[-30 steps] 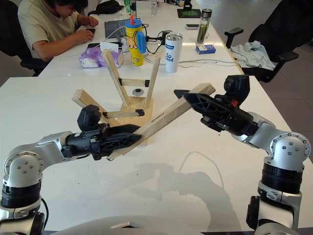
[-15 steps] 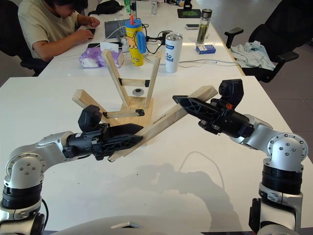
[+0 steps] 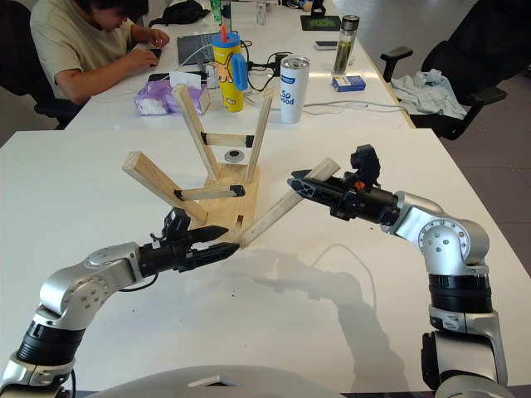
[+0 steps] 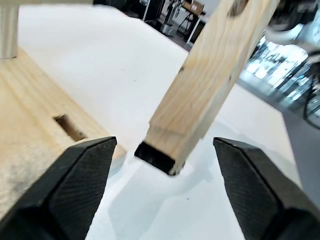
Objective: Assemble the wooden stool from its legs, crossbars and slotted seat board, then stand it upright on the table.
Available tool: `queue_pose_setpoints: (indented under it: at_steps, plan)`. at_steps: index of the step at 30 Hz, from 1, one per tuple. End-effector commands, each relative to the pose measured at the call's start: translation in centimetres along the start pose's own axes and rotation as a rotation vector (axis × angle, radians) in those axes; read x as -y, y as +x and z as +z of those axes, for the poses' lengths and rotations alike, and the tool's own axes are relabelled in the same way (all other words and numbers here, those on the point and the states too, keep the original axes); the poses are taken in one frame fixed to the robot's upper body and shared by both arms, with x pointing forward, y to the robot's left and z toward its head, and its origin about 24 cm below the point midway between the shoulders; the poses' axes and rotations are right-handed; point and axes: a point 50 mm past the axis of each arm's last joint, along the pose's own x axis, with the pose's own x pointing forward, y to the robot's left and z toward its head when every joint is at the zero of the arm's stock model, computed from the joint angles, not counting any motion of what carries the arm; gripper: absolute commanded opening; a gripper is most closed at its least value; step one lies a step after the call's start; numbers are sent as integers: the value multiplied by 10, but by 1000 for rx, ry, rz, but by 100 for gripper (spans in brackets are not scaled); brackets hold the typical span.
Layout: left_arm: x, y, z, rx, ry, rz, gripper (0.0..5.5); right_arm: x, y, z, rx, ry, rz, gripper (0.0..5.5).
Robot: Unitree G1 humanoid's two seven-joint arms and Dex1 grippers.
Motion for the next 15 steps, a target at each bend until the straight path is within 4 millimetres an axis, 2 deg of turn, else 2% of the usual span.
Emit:
queue_pose_setpoints:
  at_steps: [1, 7, 15]
  plan:
    - [-7, 11, -5, -38, 118, 53, 359, 12, 18, 11, -13, -96, 48, 206]
    - [-12, 19, -24, -176, 211, 59, 359, 31, 25, 10, -79, -180, 14, 206]
    - [-7, 17, -47, -310, 234, 11, 359, 42, 39, 5, -202, -279, 29, 206]
